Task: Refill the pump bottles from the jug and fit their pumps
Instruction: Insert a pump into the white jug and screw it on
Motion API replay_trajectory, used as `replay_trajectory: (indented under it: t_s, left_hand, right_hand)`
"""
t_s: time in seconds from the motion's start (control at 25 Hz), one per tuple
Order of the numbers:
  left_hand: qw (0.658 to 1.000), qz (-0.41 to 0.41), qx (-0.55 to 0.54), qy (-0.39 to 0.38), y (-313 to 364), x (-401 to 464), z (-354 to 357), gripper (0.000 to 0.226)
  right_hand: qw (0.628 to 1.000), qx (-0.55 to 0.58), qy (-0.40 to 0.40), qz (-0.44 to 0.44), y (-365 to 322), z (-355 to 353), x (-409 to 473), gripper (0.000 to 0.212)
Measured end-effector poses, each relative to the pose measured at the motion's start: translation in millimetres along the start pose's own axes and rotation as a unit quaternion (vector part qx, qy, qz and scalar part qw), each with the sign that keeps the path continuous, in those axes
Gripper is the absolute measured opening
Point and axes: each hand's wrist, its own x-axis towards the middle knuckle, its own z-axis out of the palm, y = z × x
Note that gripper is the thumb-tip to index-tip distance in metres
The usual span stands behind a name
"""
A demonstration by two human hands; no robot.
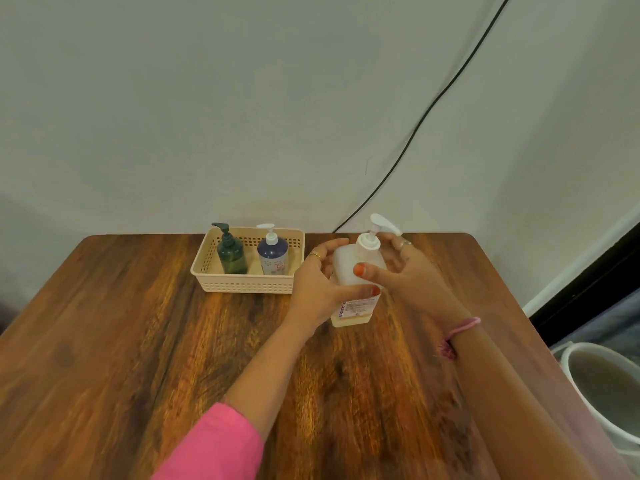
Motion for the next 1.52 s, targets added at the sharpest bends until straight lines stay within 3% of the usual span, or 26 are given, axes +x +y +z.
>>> replay_trajectory:
  t_s: [0.12,0.4,0.6,0.8,1.08,1.28,1.52]
  left_hand:
    - [1.000,-0.013,-0.009,-0.004,-15.6,16.5,-2.8,0.078]
    - [0.999,-0.047,0.003,0.005,-63.4,69.5,0.9,0.086]
    - [0.993,-0.102,-0.050,0.043,-91.3,108.7,1.1,0.088]
    - [0.989,-0.142,-0.042,0.016,-124.8,144.8,-5.4,0.080]
    - [0.989,-0.144,-0.017,0.018,-141.1,163.2,-2.6,0.072]
    - [0.989,-0.142,0.019,0.022,-142.2,172.9,0.1,0.072]
    - [0.991,-0.127,0.050,-0.010,-135.2,172.8,3.1,0.071]
  right_hand:
    - [0.999,0.002,0.007,0.044,31.0,2.6,4.0,0.075]
    - [0.994,0.054,0.040,0.086,77.1,17.4,48.2,0.060]
    - [0.993,0.033,0.041,0.101,107.0,22.7,102.1,0.071]
    - [0.988,0.050,0.062,0.132,133.8,30.0,138.6,0.060]
    - [0.986,0.031,0.076,0.145,162.2,35.9,167.8,0.067]
    - [0.986,0.008,0.077,0.149,162.3,32.4,174.7,0.061]
    - [0.982,-0.007,0.090,0.164,161.9,36.9,179.2,0.074]
